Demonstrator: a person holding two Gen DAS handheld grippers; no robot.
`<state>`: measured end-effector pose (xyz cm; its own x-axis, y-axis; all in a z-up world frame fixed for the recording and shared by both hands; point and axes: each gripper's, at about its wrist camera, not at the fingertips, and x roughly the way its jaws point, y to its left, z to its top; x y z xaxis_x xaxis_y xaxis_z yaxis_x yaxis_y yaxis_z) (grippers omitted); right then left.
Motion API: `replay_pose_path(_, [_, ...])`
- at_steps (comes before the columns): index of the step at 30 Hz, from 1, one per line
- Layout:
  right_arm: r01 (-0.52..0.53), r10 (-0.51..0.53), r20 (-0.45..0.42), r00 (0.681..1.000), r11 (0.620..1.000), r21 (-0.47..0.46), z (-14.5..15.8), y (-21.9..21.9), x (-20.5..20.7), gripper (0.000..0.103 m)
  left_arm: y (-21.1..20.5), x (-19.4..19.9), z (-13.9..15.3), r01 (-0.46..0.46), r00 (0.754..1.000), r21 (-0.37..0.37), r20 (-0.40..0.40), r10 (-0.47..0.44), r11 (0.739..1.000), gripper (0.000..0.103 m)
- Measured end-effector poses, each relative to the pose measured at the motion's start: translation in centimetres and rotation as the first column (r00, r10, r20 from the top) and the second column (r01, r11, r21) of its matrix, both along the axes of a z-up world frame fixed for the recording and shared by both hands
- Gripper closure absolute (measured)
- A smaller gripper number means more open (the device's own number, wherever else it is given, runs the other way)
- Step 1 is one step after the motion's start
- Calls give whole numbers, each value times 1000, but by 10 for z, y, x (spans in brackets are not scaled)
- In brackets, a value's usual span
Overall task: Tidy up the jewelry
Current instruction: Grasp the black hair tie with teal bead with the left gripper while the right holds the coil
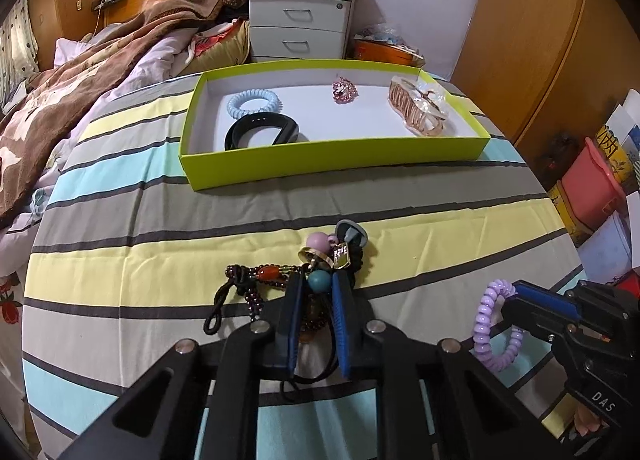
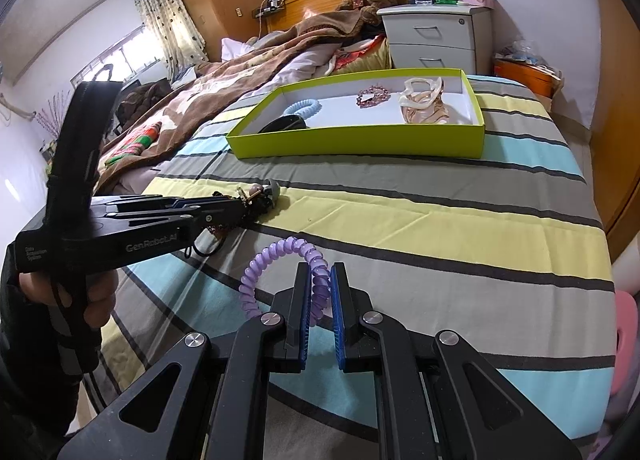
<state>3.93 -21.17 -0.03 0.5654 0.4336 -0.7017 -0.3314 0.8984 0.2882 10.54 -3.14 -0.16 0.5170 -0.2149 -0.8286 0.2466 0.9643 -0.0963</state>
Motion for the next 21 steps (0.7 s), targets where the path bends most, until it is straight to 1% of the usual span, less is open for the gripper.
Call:
replay_pose_path(10, [7,-7,5,1000,1000,-5,2,-1,0,93,13,-8,13,-21,999,-30,30,22,999,88])
replay_pose_path(21, [17,-16,44,999,1000,-21,20,3,-6,93,20,-16,31,-30,997,-41,68,33,999,88])
